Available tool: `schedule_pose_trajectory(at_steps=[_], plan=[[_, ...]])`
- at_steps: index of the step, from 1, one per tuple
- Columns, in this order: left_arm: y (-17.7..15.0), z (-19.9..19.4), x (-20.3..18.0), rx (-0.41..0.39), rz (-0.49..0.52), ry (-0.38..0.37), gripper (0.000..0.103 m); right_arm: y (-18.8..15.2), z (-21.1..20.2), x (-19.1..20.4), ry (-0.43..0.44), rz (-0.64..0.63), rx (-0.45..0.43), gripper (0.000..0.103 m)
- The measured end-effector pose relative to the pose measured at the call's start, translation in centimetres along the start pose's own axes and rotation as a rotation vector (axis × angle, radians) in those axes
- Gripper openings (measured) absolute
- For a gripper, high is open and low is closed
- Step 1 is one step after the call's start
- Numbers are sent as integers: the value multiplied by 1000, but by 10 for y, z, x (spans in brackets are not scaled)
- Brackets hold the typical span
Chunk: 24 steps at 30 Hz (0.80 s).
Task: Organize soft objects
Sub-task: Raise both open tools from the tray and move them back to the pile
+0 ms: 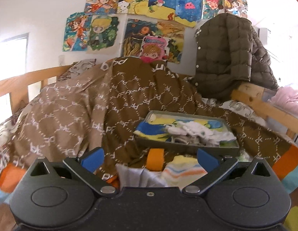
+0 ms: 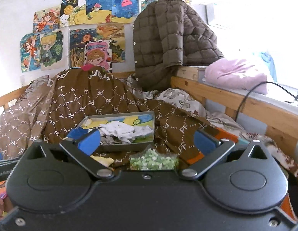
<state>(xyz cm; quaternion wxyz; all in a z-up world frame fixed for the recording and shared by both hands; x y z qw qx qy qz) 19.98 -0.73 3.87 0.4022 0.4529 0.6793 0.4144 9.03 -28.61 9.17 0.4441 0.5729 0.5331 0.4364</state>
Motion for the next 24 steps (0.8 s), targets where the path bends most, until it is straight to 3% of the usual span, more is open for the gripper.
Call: schedule_pose_trajectory(at_steps=[7, 24], plan=[[-22, -19, 16, -17, 38, 91, 102, -48, -18, 2, -43, 40, 32, 102], [-67, -34, 32, -27, 182, 166, 102, -132, -26, 31, -94, 31, 116, 103]])
Point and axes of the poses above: each gripper's, at about its wrist camera, not at the fingertips, and z roughly the way its jaws point, x to its left, y to its top, the point moved 8 cm from there along z, roughly the way its jaws point, and after that the axes turned 4 degrees about -z, right-handed, at the moved point
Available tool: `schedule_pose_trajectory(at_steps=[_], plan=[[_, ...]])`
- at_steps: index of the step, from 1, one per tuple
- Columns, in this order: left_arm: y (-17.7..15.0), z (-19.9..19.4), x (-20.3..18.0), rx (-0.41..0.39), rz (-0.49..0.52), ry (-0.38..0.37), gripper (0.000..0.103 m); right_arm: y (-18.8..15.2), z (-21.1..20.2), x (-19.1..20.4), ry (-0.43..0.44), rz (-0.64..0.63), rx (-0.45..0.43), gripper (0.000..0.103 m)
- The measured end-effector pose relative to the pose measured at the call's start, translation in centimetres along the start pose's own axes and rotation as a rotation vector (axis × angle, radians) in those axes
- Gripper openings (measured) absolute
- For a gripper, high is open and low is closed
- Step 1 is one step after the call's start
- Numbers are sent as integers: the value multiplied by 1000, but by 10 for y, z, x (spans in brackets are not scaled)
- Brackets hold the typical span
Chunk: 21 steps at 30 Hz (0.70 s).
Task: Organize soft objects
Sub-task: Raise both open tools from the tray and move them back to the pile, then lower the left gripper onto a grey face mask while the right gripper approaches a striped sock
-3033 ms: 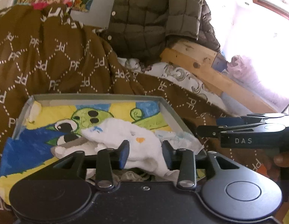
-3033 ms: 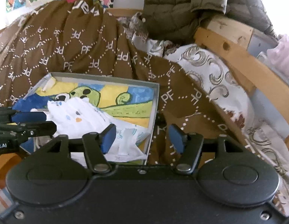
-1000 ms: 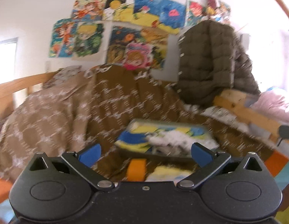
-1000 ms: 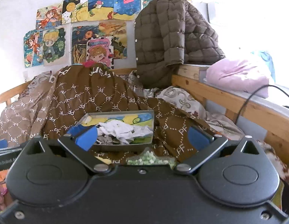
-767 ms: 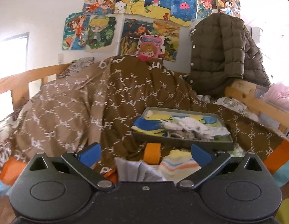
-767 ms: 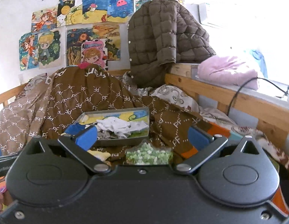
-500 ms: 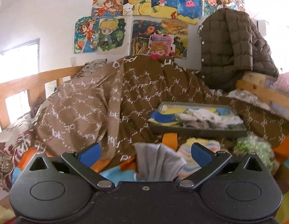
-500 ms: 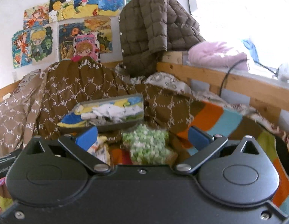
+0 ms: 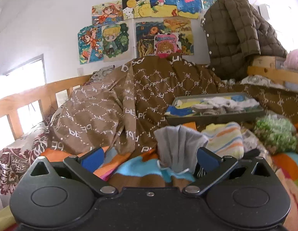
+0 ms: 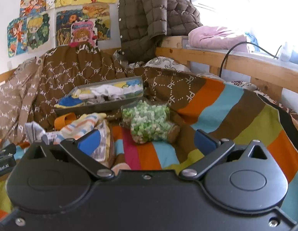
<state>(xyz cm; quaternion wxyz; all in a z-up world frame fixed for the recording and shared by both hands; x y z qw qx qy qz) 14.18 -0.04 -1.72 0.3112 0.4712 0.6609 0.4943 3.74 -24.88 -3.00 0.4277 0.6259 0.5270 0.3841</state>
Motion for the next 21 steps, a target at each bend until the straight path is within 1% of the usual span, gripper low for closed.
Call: schedule_pose_trajectory(at_steps=[4, 9, 21], plan=[[-11, 1, 2, 36, 2, -10, 102, -13, 2, 13, -8, -36, 8, 102], [-20, 2, 7, 51, 12, -10, 102, -27, 7, 28, 3, -41, 37, 102], [-39, 10, 30, 120, 13, 56, 102, -45, 27, 52, 42, -63, 109, 103]])
Point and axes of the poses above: each gripper's, at about its wrist camera, not at the fingertips, and z roughly the way its jaws point, x to its left, y to its top, the point moved 8 cm from there along z, roughly the way its jaws point, and after that the axes turned 4 degrees about -z, right-handed, at the moved point
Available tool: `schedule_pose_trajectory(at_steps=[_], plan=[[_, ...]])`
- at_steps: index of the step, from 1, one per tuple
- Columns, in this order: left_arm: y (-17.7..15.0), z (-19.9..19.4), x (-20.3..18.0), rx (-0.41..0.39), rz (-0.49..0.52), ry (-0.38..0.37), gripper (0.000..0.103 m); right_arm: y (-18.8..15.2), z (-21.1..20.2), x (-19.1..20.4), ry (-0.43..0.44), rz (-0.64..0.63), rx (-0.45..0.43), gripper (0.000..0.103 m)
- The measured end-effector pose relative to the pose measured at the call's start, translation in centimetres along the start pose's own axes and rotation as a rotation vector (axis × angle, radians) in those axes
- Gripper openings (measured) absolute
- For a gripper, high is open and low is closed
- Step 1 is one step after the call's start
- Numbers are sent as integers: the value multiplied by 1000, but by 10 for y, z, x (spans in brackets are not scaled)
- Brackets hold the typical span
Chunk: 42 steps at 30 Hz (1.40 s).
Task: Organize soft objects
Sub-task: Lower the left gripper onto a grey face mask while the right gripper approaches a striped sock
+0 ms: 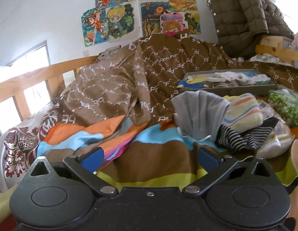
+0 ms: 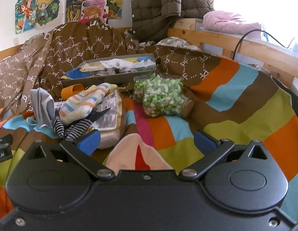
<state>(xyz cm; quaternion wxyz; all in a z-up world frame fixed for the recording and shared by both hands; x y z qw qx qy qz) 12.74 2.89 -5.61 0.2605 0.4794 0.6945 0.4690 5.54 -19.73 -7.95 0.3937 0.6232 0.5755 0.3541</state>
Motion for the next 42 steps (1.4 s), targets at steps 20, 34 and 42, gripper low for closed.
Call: schedule_pose_trajectory(at_steps=[20, 34, 42], plan=[[-5, 11, 15, 46, 26, 8, 102, -12, 30, 48, 176, -110, 38, 102], [10, 49, 18, 183, -5, -193, 102, -7, 45, 71, 297, -228, 1, 102], [38, 66, -1, 155, 152, -266, 102, 6, 68, 91, 349, -307, -36, 102]])
Point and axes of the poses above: each gripper's, at about its wrist camera, not at the fingertips, and z roughly the way its jaws point, x to its left, y to its top, the point moved 8 cm from there along z, roughly the way its jaws point, and after that the axes turned 4 degrees about -z, right-handed, at the moved point
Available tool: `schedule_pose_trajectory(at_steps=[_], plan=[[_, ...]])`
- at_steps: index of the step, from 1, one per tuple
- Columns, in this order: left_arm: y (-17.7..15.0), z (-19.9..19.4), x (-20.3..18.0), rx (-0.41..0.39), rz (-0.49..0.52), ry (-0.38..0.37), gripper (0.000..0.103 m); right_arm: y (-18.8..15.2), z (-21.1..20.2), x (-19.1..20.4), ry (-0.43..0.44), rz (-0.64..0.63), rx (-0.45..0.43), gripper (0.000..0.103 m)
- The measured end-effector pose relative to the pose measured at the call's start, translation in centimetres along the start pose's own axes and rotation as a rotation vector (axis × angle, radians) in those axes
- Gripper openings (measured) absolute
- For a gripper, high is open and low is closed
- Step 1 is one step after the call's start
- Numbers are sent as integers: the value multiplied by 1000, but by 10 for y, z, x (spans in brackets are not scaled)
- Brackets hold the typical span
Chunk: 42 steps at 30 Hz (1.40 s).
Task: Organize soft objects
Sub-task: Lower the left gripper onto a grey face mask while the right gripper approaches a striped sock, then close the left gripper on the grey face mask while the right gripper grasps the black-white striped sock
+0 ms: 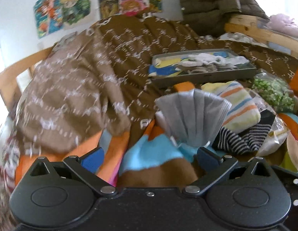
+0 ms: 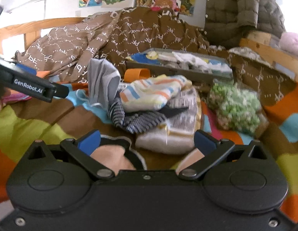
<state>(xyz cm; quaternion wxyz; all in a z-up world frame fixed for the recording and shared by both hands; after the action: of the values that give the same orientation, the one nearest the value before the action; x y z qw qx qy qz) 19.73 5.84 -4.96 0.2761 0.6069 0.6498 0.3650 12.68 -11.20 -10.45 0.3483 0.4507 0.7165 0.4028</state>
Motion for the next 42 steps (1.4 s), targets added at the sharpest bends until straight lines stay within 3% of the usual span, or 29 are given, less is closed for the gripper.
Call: schedule_pose_trajectory(at_steps=[8, 16, 26, 34, 42], plan=[[28, 29, -18, 55, 42, -101, 102, 24, 38, -3, 8, -50, -30, 102], [43, 51, -35, 45, 69, -166, 96, 24, 72, -9, 36, -17, -12, 102], [49, 69, -40, 88, -15, -207, 93, 17, 83, 3, 76, -30, 4, 84], [43, 81, -48, 160, -39, -235, 52, 16, 79, 6, 95, -27, 0, 73], [39, 88, -52, 197, -49, -236, 35, 16, 76, 8, 93, -46, -9, 67]])
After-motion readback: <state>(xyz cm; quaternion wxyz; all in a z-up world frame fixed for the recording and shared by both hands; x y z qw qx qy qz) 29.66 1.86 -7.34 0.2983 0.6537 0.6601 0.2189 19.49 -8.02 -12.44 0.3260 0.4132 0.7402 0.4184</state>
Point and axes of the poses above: each gripper's, at about its wrist camera, not at the fingertips, and z roughly the way its jaws point, x to its left, y to its top, the point moved 8 cm from there along z, roughly the way its jaws point, and after that the axes turned 4 degrees about -z, right-handed, at the moved point
